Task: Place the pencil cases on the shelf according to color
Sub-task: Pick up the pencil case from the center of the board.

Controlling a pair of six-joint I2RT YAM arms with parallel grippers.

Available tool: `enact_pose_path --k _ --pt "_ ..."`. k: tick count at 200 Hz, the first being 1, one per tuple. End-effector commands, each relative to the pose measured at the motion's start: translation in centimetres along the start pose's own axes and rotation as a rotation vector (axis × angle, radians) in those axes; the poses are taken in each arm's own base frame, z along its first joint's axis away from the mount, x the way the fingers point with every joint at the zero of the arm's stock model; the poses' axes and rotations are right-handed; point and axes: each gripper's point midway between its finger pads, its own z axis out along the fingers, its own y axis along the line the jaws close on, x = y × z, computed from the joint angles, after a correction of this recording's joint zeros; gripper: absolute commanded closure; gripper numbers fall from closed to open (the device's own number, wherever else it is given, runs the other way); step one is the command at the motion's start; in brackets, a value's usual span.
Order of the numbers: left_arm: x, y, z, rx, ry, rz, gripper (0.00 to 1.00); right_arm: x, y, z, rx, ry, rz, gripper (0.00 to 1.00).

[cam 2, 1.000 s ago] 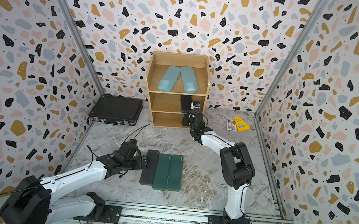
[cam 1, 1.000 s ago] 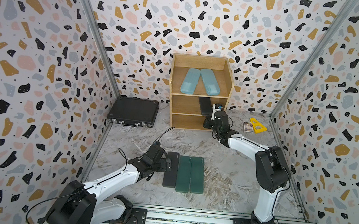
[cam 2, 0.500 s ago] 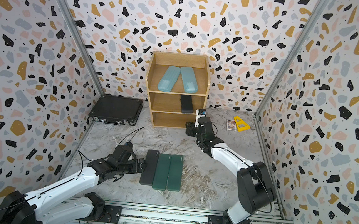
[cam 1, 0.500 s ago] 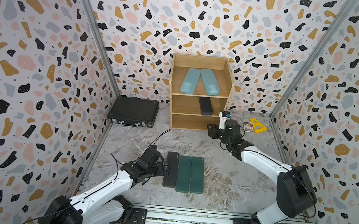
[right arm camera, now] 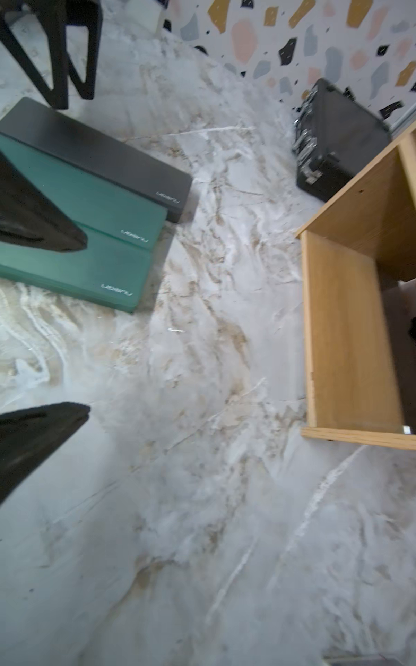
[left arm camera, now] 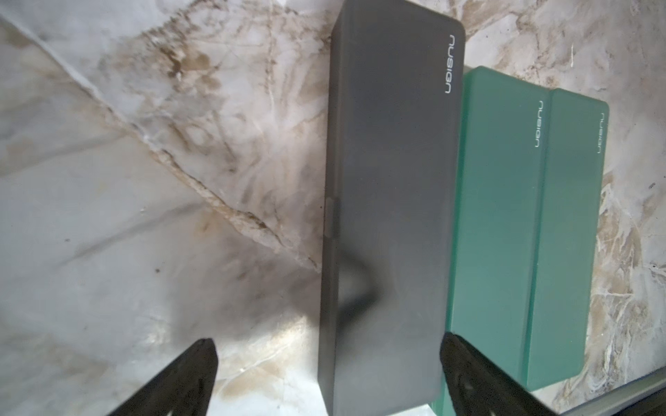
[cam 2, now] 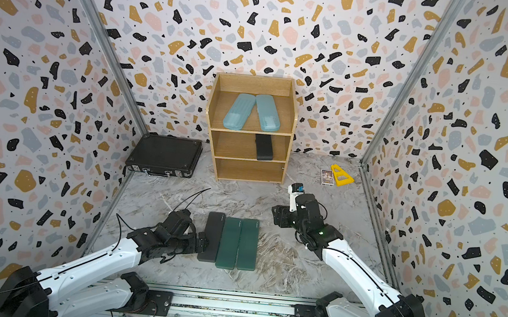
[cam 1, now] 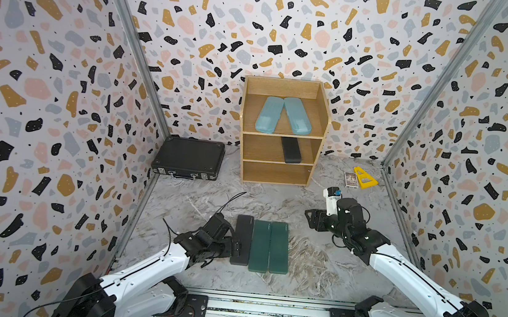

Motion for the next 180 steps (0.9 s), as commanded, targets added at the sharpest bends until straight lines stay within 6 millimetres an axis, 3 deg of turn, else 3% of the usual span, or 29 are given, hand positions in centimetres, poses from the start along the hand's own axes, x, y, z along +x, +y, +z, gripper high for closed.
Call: enact_pose_path --k 1,77,180 --pt "-1.1 -0.7 0.3 -0.007 -0.027 -0.009 0.0 2.3 -0.4 -0.2 -0.007 0.054 0.008 0.28" --pt "-0.8 -0.5 3.3 -0.05 0.019 0.002 0.0 5.7 -1.2 0.4 -0.012 0.123 0.037 0.27" --pt "-0.4 4.0 4.1 -0.306 0.039 0.006 0.0 6.5 -1.3 1.5 -0.019 0.161 0.036 0.27"
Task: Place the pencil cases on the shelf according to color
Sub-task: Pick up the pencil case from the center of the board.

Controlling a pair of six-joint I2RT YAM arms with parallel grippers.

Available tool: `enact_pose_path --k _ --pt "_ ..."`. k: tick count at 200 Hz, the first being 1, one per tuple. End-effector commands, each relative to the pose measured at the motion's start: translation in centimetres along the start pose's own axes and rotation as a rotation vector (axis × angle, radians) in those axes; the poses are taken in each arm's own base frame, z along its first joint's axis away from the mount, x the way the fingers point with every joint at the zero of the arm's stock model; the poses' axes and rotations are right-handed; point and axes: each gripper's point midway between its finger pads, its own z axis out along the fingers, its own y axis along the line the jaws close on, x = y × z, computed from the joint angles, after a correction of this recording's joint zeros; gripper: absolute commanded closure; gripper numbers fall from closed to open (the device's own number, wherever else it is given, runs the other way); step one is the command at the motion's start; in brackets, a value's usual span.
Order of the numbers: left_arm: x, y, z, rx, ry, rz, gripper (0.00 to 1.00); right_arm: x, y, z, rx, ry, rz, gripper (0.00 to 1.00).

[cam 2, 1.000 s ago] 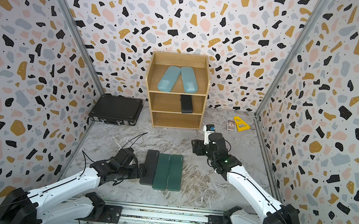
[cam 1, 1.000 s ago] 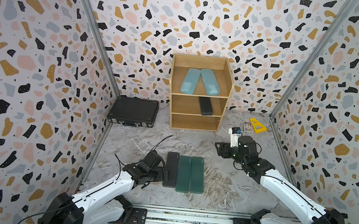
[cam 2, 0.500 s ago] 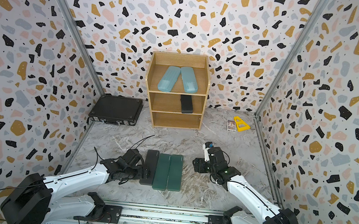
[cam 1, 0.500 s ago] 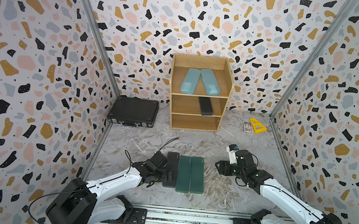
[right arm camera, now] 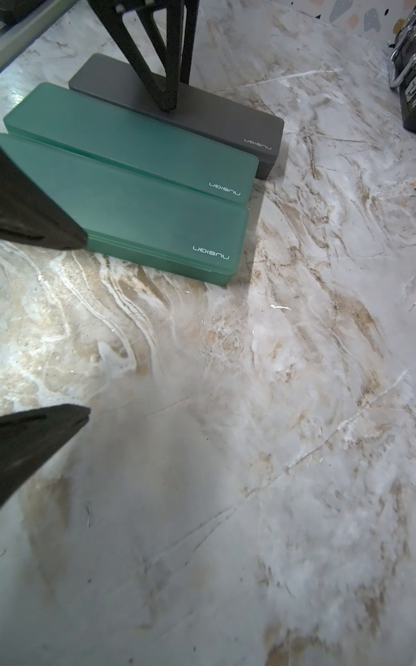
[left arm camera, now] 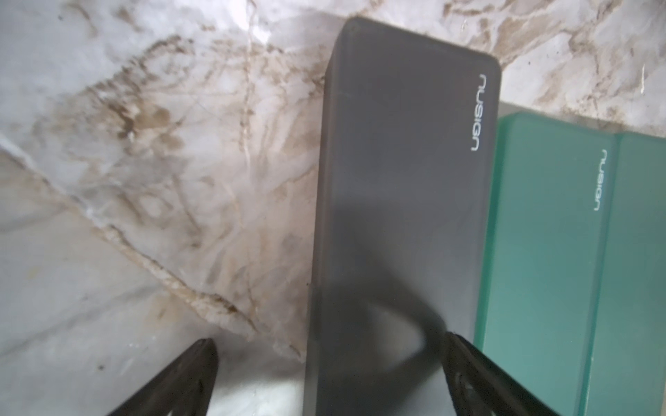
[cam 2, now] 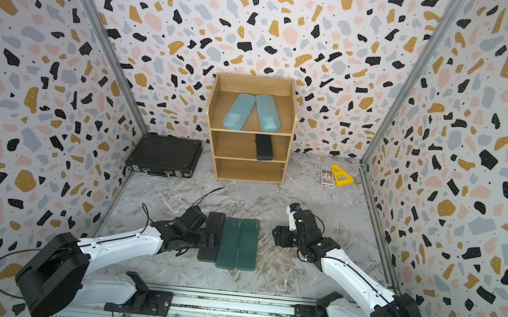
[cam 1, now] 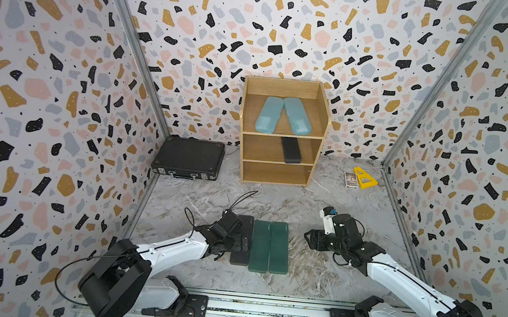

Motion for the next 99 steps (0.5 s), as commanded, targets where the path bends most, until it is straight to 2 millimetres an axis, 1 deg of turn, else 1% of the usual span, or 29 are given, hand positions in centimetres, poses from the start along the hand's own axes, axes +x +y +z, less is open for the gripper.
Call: enact_pose_path --k 1,49,61,72,99 --pt "1.8 4.2 0.7 -0.196 0.057 0.014 0.0 -0.1 0.3 0.3 -0.018 0.001 -0.004 0.27" --pt "1.0 5.7 0.7 -0.256 0.057 -0.006 0.0 0.4 0.3 0.9 -0.025 0.021 -0.007 0.27" --pt "0.6 5.6 0.4 -0.244 0.05 -0.009 0.0 0.5 0.2 1.0 -0.024 0.026 -0.007 0.27" --pt "0.0 4.3 0.0 -0.18 0.038 0.009 0.0 0.8 0.2 1.1 -0.026 0.034 -0.008 0.27" --pt "-1.8 -0.2 -1.9 0.044 -0.013 0.037 0.0 1.3 -0.2 1.1 -0.013 0.043 -0.005 0.27"
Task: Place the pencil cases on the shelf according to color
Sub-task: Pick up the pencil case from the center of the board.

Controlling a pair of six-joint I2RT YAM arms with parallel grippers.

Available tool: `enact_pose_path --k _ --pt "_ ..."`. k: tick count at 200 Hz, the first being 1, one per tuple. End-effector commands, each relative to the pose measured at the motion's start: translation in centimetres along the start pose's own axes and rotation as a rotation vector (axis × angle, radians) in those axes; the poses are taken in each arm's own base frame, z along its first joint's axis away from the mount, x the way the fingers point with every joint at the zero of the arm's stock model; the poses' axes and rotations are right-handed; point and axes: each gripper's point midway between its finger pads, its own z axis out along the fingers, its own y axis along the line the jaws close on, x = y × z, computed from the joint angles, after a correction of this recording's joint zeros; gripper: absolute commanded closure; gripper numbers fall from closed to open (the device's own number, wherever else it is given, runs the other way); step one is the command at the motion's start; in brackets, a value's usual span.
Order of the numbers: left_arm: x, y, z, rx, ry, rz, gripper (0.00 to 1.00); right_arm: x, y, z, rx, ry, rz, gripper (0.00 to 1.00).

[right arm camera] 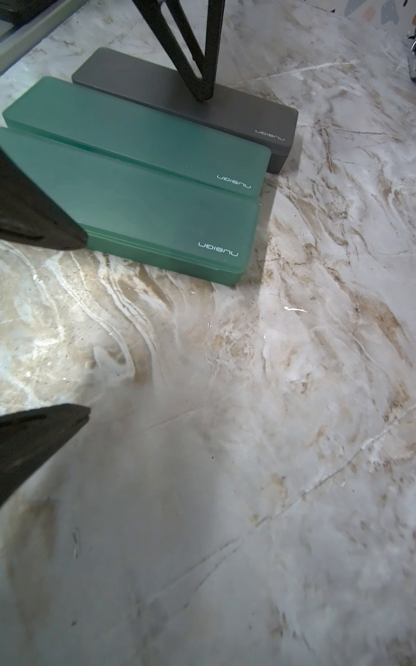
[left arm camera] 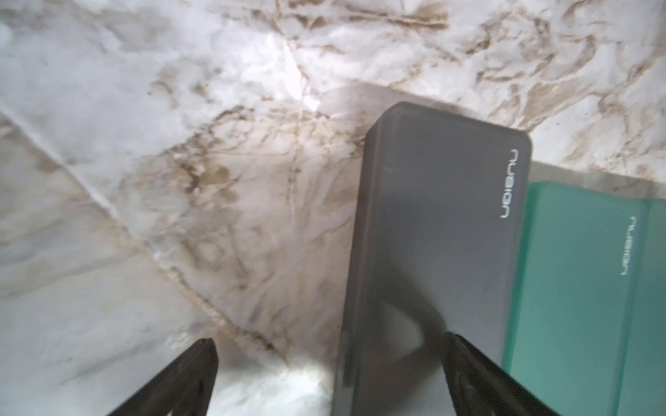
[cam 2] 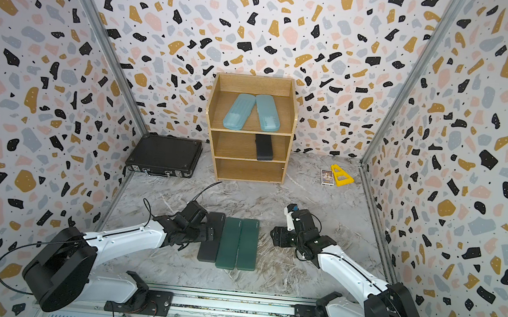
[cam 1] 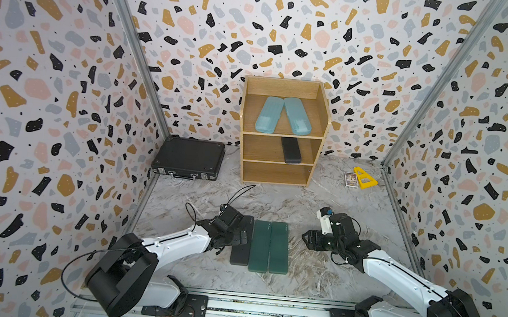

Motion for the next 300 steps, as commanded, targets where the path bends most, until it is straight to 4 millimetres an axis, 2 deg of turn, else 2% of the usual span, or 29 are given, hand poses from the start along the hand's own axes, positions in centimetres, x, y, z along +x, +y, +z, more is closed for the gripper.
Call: enact_pose_path --k 1,28,45,109,142,177,234,267,280,300 --pt "-0.2 -1.4 -1.6 0.092 0.007 0.049 0.0 0.5 -0.3 0.0 0.005 0.004 -0.008 0.27" --pt "-1.6 -3.2 -3.9 0.156 -0.026 0.078 0.0 1.0 -0.5 -0.3 0.012 -0.006 0.002 0.27" --pt "-1.7 -3.8 -4.2 0.171 -0.022 0.094 0.0 1.2 -0.7 -0.5 0.017 -0.006 0.005 0.27" --pt "0.2 -4.5 -0.7 0.15 0.075 0.133 0.0 3.0 -1.8 -0.8 0.041 -0.008 0.043 0.27" --pt "0.9 -3.8 1.1 0.091 0.124 0.152 0.0 4.3 -2.7 -0.9 0.06 -0.015 0.073 0.27" --pt "1.5 -2.4 2.3 0.005 0.164 0.155 0.0 4.6 -2.8 -1.6 0.067 -0.026 0.067 0.27" --pt "2.5 1.0 2.3 -0.132 0.157 0.148 0.0 4.6 -2.4 -1.3 0.042 -0.013 0.057 0.27" --pt "2.3 2.5 2.0 -0.21 0.148 0.162 0.0 4.6 -2.3 -1.3 0.039 -0.012 0.056 0.27" --pt "1.9 2.2 1.7 -0.204 0.136 0.161 0.0 4.6 -2.3 -1.3 0.036 -0.01 0.056 0.27" --pt "0.8 0.6 0.4 -0.151 0.126 0.159 0.0 4.6 -2.2 -1.2 0.035 -0.008 0.055 0.27"
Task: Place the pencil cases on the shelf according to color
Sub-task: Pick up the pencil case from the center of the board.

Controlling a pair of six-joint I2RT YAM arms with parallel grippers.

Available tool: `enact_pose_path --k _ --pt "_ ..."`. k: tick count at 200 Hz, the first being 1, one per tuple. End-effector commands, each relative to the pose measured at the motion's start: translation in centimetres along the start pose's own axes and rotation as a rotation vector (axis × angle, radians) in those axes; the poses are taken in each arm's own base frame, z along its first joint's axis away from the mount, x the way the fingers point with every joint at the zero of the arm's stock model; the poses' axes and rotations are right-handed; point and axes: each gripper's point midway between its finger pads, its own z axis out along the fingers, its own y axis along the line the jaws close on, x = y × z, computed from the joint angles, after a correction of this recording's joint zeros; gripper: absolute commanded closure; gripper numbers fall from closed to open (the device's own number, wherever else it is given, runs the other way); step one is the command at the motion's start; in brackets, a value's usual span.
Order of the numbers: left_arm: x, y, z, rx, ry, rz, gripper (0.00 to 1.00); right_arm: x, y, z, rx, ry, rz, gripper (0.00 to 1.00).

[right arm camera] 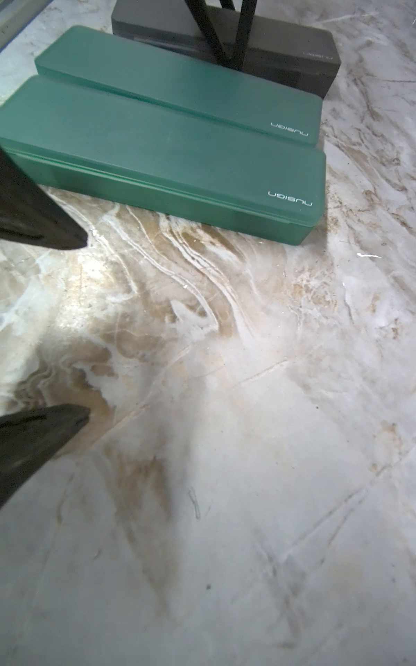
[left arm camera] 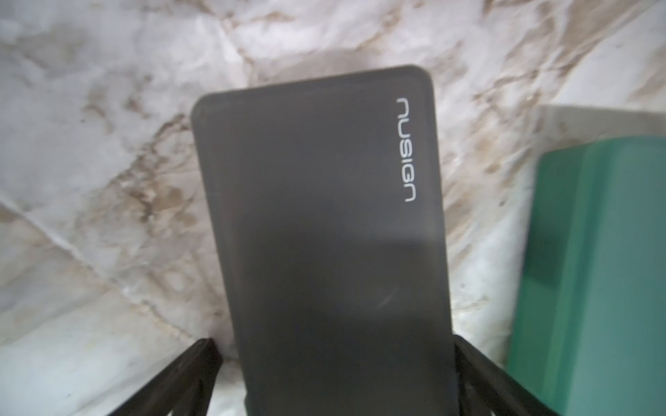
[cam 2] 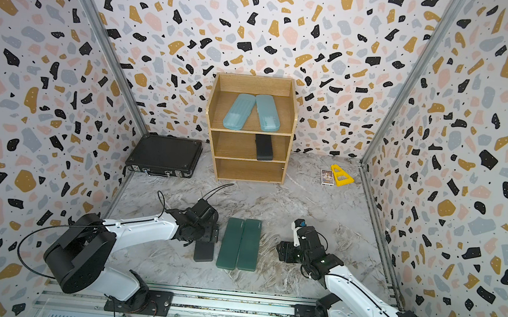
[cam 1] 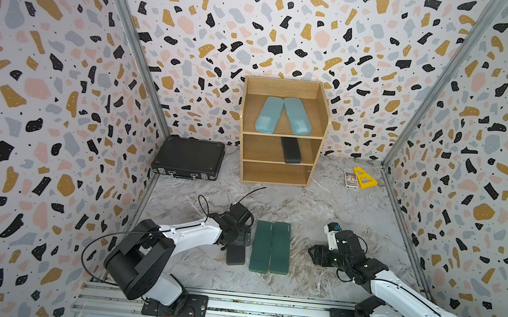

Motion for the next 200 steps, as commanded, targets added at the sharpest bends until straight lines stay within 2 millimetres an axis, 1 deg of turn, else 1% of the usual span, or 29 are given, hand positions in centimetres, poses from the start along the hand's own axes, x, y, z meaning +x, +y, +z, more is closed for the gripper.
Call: enact_pose_path --k 1,16,30,54,76,98,133,174,200 --pt "0.6 0.7 -1.3 -0.031 0.044 0.008 0.0 -0.2 0.3 -0.1 -0.011 0.0 -0.006 0.27" --pt "0.0 -0.3 -3.3 0.027 0.026 -0.003 0.0 -0.2 0.3 -0.1 -0.011 0.003 -0.005 0.27" --pt "0.1 -0.1 -5.0 0.055 0.004 -0.022 0.01 -0.2 0.4 -0.1 -0.013 0.002 -0.005 0.27" --pt "1.4 1.2 -7.0 0.067 -0.015 -0.055 0.0 -0.2 0.4 -0.1 -0.02 0.002 -0.007 0.27" --pt "2.9 1.1 -7.9 0.129 -0.013 -0.082 0.0 -0.2 0.6 0.0 -0.03 0.0 -0.011 0.27" --pt "3.9 1.2 -8.0 0.148 -0.017 -0.1 0.0 -0.2 0.8 -0.1 -0.042 0.0 -0.014 0.27" --pt "4.1 0.5 -7.5 0.167 -0.023 -0.1 0.0 -0.3 0.9 -0.1 -0.045 -0.007 -0.014 0.27" --pt "4.6 -0.9 -5.9 0.156 0.014 -0.061 0.0 -0.3 0.8 -0.1 -0.042 -0.009 -0.014 0.27" --pt "5.1 -1.2 -4.6 0.118 0.032 -0.049 0.01 -0.3 0.9 -0.1 -0.044 -0.012 -0.016 0.26"
